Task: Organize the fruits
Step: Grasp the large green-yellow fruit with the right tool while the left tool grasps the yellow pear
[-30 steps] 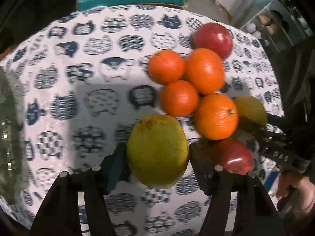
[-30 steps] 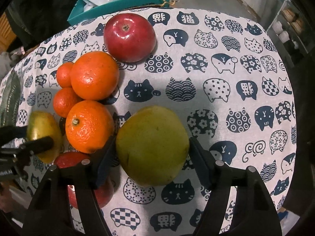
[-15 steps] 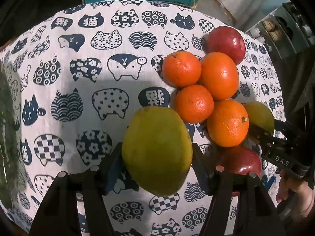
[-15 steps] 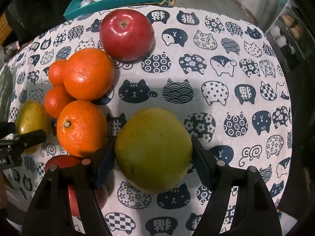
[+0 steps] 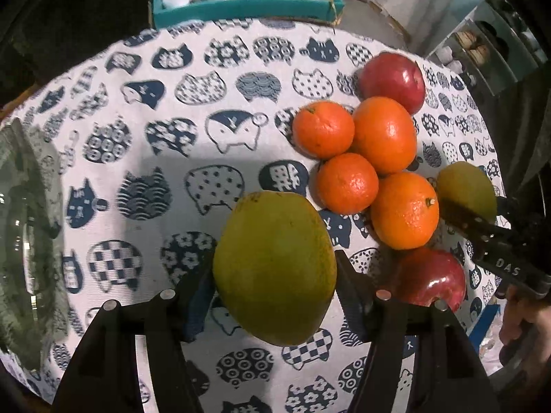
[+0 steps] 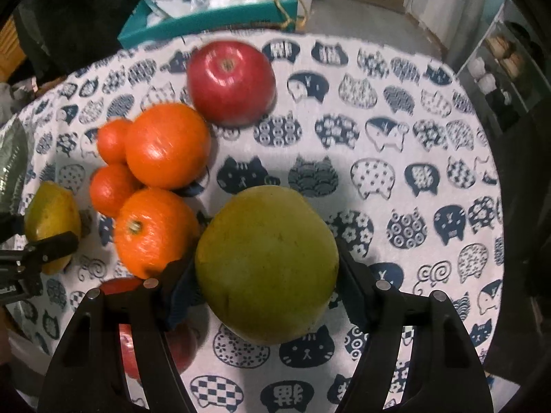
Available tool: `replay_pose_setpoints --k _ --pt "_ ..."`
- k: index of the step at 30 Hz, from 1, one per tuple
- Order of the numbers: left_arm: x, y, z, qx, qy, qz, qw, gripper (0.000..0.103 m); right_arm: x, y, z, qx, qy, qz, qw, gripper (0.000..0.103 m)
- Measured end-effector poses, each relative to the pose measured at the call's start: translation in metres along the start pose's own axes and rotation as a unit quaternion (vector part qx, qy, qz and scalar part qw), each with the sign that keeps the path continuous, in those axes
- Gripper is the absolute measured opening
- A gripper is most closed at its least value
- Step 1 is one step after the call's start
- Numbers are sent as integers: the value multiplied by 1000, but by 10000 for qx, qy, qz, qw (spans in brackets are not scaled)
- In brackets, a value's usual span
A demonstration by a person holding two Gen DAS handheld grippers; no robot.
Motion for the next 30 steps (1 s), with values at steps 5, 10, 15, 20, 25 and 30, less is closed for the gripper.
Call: replay_pose_setpoints --k 5,10,15,20,25,30 --pt "-9 -23 2 329 54 137 9993 66 -13 -21 6 307 -81 4 9995 72" --pt "-16 -50 0 594 63 127 9981 66 -25 -43 15 587 -174 88 9981 72" --pt "-26 -77 0 890 39 220 9958 66 -52 -72 23 922 -386 127 9949 73" --pt "-36 -108 -2 1241 81 288 9918 66 -78 -99 29 1227 -556 293 9905 72" --pt "-49 -137 -7 1521 15 263 9880 66 -103 -121 33 1482 -711 419 9855 73" --pt "-67 -158 -10 1758 -133 265 9840 66 -127 -141 36 1683 -887 512 9804 73"
Point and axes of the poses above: each gripper's, at about its wrist camera, not at the fingertips, and y roughly the way its jaws point, x to its right, z to its top, the point moved 6 cm from there along y, roughly the way its jaws point, and after that the axes turned 11 degrees about z, right-handed, at the moved point
